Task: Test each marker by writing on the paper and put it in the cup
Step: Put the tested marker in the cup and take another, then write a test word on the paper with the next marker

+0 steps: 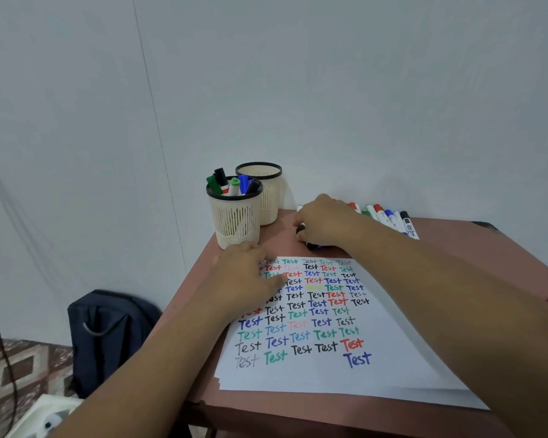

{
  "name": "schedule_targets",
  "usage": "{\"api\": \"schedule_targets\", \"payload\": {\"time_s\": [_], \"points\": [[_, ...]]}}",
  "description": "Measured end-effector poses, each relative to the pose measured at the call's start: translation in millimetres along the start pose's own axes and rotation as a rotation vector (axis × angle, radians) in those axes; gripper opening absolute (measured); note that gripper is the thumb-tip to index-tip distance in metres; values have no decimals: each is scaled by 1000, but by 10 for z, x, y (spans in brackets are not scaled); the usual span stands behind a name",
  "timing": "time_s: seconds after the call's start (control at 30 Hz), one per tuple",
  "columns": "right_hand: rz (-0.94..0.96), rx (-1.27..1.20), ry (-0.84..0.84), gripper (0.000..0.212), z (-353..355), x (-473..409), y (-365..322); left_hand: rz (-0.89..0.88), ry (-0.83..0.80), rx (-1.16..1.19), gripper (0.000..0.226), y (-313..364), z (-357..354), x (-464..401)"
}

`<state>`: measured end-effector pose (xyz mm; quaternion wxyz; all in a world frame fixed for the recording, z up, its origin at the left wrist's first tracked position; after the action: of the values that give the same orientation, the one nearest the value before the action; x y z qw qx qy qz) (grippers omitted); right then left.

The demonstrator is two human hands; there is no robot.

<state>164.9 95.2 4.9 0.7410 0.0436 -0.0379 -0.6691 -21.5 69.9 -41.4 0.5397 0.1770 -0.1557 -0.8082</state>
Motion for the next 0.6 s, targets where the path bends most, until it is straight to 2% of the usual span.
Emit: {"api": "schedule_targets", "payload": {"time_s": [0.2, 0.37, 0.5, 0.6], "points": [[68, 105, 44, 20, -51, -92, -88, 21, 10, 55, 56, -28, 7, -11], [133, 168, 156, 26, -66, 0, -133, 29, 62, 122, 50, -45, 31, -18], [107, -51, 255, 33, 50, 179, -54, -6, 117, 134, 49, -24, 66, 15], [19, -416, 402, 28, 207, 461, 35, -69, 180, 102, 47, 29, 111, 66]]}}
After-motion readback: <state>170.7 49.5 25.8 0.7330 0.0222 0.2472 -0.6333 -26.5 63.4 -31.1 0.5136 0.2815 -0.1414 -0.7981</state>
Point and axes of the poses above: each hand's wrist, its own x-axis away from the middle knuckle, its own z-axis out of the back of the hand, y = z × x, the point moved 5 cm from there along -x, towards the middle knuckle, and after that the axes turned 11 degrees about z, right-handed, at the moved point
